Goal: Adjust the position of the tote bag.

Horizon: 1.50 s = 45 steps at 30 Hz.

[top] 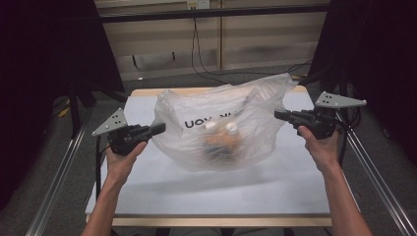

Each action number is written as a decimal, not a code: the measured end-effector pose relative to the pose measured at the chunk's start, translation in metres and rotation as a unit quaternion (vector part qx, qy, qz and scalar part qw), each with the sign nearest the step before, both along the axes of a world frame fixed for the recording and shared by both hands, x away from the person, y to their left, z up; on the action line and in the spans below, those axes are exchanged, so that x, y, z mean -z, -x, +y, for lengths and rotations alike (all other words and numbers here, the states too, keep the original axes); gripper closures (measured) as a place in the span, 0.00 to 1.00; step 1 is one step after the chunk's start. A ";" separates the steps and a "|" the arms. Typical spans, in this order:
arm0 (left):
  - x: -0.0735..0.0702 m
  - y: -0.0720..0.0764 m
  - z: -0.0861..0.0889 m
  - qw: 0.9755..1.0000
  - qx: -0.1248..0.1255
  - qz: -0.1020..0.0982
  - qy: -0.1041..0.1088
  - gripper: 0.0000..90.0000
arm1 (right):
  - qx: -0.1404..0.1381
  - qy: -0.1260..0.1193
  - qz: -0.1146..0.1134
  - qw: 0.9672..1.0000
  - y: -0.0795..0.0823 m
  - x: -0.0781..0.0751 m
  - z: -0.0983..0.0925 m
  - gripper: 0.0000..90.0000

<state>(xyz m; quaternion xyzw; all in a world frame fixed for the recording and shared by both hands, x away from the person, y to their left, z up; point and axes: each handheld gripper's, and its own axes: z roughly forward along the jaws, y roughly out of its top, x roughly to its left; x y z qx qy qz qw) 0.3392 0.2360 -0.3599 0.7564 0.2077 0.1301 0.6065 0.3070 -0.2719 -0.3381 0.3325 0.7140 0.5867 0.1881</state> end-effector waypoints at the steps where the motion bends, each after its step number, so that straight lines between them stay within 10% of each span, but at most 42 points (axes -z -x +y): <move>1: 0.001 0.000 0.000 1.000 0.000 -0.003 -0.008 1.00 | -0.001 -0.001 0.002 1.000 0.000 0.001 0.000 1.00; 32: 0.035 -0.007 -0.013 0.995 0.020 0.037 -0.086 1.00 | -0.011 0.059 0.064 0.996 -0.005 0.044 -0.008 1.00; 45: 0.052 -0.012 -0.014 0.989 0.019 0.057 -0.139 1.00 | 0.002 0.105 0.112 0.988 -0.010 0.068 -0.009 1.00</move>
